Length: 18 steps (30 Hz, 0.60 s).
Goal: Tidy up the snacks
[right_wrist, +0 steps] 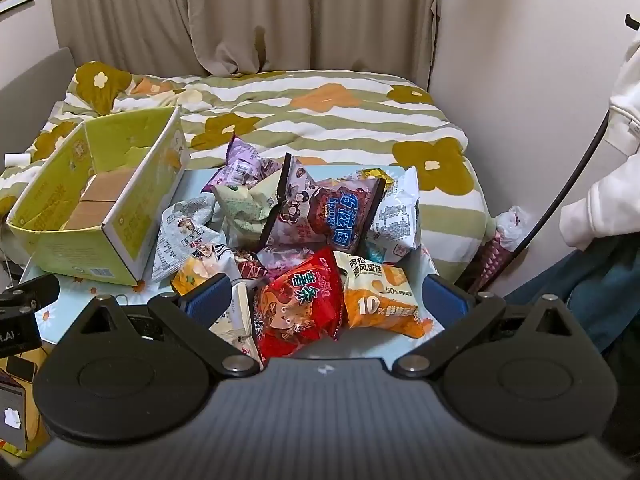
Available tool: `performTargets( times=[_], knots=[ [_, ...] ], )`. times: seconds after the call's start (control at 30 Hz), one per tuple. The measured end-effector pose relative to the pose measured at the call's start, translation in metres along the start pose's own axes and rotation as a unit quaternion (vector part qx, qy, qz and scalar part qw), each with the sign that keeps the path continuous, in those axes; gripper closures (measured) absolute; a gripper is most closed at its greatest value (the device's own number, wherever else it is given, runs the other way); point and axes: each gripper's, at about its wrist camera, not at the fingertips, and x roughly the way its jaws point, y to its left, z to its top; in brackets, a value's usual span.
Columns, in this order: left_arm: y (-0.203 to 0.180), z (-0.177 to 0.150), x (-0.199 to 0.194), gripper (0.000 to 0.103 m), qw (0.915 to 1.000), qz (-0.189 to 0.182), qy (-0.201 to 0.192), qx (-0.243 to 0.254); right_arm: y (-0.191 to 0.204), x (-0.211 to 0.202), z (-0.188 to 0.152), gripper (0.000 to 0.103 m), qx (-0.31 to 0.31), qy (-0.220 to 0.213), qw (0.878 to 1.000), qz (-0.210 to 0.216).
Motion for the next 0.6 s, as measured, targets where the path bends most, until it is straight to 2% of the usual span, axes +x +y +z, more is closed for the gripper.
performTargets(
  times=[0.6],
  knots=[
    [0.0013,-0.0007,-0.0004,0.000,1.0000,-0.001,0.000,-0.003,0.0033,-0.0016,-0.0016,0.000,0.000,0.000,1.000,-0.001]
  ],
)
